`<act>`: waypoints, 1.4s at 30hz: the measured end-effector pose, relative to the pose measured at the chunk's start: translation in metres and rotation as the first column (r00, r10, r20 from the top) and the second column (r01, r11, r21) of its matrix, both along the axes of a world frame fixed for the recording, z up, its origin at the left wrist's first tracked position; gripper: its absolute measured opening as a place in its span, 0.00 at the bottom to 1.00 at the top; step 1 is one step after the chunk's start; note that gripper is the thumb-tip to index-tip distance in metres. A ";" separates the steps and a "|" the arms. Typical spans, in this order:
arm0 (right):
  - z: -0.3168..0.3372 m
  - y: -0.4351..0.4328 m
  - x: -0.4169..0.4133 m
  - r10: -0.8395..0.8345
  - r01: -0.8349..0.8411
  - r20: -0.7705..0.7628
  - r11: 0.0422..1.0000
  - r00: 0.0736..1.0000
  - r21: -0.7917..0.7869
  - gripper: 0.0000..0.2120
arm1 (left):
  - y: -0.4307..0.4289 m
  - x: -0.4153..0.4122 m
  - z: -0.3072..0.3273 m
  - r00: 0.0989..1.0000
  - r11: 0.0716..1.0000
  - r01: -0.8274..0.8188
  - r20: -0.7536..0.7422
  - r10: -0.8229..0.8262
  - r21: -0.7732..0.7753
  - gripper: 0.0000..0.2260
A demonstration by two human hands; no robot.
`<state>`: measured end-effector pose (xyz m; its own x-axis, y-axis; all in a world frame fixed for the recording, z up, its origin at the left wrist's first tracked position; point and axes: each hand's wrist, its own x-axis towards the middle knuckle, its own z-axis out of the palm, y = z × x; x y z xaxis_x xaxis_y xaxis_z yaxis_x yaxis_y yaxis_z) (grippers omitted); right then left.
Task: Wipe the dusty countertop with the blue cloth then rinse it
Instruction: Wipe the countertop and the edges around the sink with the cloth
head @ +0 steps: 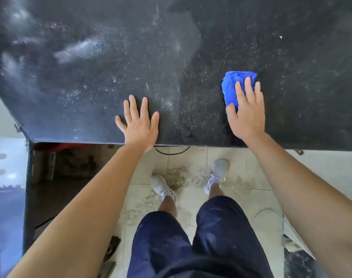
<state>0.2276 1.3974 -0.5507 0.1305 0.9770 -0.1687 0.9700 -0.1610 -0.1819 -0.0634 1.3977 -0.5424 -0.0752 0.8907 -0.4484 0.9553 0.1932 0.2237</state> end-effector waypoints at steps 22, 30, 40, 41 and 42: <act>0.000 0.058 -0.117 -0.459 0.459 0.009 0.889 0.889 -0.001 0.32 | 0.028 -0.135 -0.020 0.986 0.993 0.034 -0.165 -0.015 0.111 0.28; -0.002 0.022 -0.240 0.361 -0.359 -0.067 0.932 0.930 0.036 0.30 | 0.029 -0.135 -0.020 0.986 0.995 0.013 -0.165 0.003 0.094 0.27; -0.006 0.087 -0.042 -0.006 0.006 0.064 1.000 0.998 -0.005 0.31 | 0.027 -0.133 -0.019 0.988 0.991 0.006 -0.152 0.014 0.130 0.28; -0.007 0.103 -0.033 -0.118 0.119 0.046 0.993 0.992 -0.017 0.32 | 0.027 -0.133 -0.020 0.987 0.992 0.007 -0.160 0.014 0.128 0.28; -0.006 0.120 -0.032 -0.220 0.220 0.019 0.975 0.975 -0.029 0.32 | 0.028 -0.133 -0.020 0.986 0.992 0.003 -0.164 0.018 0.123 0.28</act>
